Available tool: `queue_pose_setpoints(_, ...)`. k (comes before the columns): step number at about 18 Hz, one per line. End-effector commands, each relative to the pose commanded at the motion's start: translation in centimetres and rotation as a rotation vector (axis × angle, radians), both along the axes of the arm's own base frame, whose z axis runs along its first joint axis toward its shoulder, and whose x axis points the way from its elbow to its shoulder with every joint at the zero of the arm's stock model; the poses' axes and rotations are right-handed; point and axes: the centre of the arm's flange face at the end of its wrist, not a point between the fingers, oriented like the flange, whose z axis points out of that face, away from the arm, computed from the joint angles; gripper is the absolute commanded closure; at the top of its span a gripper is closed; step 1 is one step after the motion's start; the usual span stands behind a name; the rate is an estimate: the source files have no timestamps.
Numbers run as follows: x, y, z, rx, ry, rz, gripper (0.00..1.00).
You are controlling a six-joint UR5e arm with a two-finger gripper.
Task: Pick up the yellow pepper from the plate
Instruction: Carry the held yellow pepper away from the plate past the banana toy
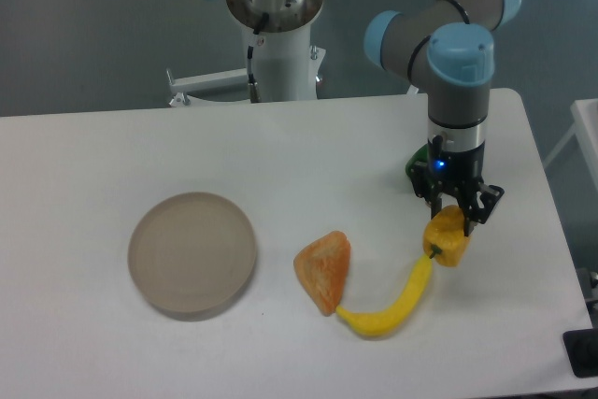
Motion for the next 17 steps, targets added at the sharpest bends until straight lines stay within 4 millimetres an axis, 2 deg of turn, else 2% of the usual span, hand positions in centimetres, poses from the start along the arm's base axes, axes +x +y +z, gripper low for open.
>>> queue_pose_setpoints(17, -0.12, 0.31, 0.11, 0.013, -0.002, 0.009, 0.52)
